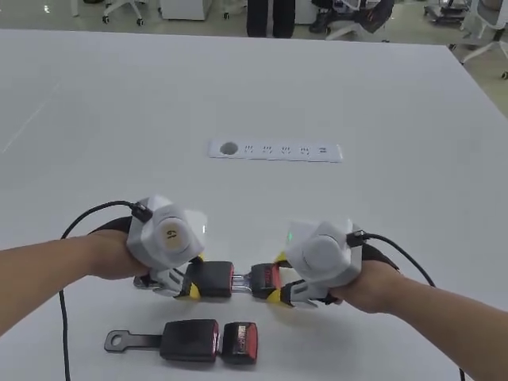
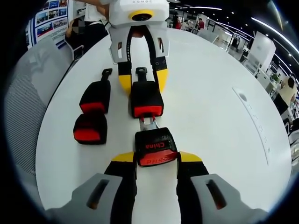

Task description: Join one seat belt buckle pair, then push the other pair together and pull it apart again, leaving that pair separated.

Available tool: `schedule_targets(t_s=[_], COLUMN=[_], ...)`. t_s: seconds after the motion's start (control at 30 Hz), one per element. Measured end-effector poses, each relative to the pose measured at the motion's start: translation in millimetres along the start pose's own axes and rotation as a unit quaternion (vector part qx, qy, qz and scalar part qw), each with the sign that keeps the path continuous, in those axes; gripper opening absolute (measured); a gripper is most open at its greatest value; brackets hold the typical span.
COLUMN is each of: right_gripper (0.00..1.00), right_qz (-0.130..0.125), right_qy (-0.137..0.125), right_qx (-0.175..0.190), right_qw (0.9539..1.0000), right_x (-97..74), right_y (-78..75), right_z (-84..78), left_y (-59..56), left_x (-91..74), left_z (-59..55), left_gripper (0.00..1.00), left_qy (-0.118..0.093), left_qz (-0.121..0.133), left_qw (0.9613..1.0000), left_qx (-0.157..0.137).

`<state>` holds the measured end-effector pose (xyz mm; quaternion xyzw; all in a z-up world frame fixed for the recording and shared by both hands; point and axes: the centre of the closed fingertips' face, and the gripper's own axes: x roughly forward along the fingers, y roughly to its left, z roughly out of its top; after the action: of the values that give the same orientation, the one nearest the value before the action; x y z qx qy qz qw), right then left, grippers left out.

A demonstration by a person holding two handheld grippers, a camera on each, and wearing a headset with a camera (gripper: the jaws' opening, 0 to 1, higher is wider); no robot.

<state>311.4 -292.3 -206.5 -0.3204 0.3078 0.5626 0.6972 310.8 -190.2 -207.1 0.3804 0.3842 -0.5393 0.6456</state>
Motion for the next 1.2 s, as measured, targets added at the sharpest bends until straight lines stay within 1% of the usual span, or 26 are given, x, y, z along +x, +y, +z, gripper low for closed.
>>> schedule_targets(t_s=[0.27,0.43,0.8,1.2], right_gripper=[0.30,0.30,0.30,0.30], right_qz=[0.001,0.001,0.002,0.002], right_qy=[0.005,0.010,0.016,0.026], right_qx=[0.000,0.003,0.003,0.007], right_qw=[1.0000,1.0000,0.9999,0.9996], right_x=[-4.7,-7.1,-14.5,-24.2], right_y=[-0.6,-4.9,-4.8,-7.1], right_z=[-6.6,-13.8,-21.5,-36.9], left_y=[-1.2,-1.3,-0.8,-0.3], left_x=[0.0,0.0,0.3,1.9], left_z=[0.4,0.6,-0.1,-0.4], left_gripper=[0.32,0.32,0.33,0.32], left_qy=[0.002,0.003,0.006,0.012], left_qz=[0.001,0.000,-0.001,-0.005], left_qw=[1.0000,1.0000,1.0000,0.9998], left_qx=[0.004,0.002,-0.001,0.012])
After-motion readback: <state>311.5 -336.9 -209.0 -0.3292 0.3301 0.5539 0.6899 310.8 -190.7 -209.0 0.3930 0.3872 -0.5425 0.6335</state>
